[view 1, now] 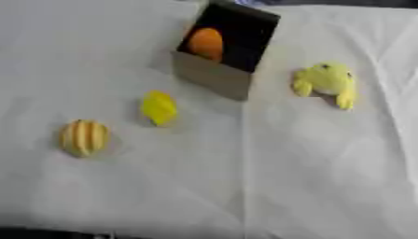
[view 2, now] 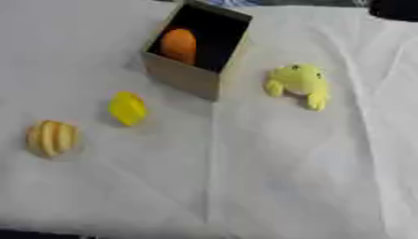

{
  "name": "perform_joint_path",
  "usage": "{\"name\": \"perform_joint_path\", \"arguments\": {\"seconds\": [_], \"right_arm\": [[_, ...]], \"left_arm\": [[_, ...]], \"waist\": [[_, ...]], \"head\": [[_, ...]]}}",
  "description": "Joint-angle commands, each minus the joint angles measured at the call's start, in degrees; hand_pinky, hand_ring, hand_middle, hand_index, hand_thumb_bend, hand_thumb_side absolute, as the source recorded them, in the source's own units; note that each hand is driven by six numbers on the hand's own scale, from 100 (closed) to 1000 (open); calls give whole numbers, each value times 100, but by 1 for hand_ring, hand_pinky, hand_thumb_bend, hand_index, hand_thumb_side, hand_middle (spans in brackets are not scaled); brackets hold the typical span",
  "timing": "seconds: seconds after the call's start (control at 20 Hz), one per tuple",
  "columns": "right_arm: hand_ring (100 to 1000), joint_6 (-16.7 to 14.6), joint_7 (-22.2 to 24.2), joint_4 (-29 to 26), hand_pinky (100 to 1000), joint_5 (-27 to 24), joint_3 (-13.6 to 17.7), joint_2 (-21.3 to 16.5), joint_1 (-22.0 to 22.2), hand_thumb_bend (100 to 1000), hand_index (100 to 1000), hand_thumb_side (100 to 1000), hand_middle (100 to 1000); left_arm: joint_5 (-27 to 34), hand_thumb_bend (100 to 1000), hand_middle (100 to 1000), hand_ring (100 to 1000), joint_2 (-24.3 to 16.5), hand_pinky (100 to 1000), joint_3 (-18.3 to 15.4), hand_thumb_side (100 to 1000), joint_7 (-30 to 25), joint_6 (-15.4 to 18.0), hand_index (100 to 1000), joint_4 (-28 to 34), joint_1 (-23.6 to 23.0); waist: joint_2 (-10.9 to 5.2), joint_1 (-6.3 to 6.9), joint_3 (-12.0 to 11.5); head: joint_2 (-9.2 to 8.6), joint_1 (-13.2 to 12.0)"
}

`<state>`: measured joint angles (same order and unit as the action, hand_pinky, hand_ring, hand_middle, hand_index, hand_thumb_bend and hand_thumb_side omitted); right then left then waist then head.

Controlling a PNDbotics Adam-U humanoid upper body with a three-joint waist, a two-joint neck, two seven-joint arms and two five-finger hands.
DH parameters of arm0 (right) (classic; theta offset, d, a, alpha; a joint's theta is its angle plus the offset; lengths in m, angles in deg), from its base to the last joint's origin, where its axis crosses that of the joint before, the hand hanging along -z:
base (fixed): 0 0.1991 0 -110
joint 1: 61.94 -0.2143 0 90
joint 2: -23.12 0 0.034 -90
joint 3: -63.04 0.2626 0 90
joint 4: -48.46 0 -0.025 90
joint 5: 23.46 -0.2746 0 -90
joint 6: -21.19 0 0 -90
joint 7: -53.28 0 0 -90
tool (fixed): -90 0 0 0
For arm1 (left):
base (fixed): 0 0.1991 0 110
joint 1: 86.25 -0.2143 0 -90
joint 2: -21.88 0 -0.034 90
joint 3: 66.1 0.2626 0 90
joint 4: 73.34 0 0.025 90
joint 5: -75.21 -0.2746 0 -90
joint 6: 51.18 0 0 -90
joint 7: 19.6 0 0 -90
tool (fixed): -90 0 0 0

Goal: Pick up objects on the table and place them in the box.

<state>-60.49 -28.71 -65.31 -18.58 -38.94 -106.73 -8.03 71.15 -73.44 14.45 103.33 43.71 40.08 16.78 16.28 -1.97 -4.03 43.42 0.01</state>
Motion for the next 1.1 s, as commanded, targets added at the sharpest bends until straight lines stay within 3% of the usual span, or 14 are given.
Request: {"name": "perform_joint_path", "arguments": {"seconds": [0.05, 0.5, 0.8, 1.1], "right_arm": [[796, -36, 221, -83, 901, 93, -69, -378, -152, 100, 850, 396, 777], [832, -90, 875, 14, 903, 364, -322, -449, -305, 100, 869, 454, 806], [863, -182, 1511, 373, 903, 574, -884, -534, -572, 100, 883, 550, 822], [877, -308, 2014, 980, 903, 769, -1442, -321, -1031, 100, 887, 630, 827]], "left_arm": [[-11, 346, 633, 665, -235, 771, -75, 557, 26, -21, 795, 118, -23], [-77, 350, 634, 667, -329, 772, -61, 545, -10, -16, 796, 118, 11], [-66, 346, 633, 665, -384, 771, -42, 551, -25, -61, 795, 118, -35], [-28, 340, 632, 665, -419, 772, -16, 555, -53, -84, 795, 118, -37]], "waist": [[-125, -3, 32], [-159, 35, 59], [-154, 37, 70], [-134, 18, 54]], "head": [[64, -36], [-21, 197], [-26, 220], [-3, 214]]}}
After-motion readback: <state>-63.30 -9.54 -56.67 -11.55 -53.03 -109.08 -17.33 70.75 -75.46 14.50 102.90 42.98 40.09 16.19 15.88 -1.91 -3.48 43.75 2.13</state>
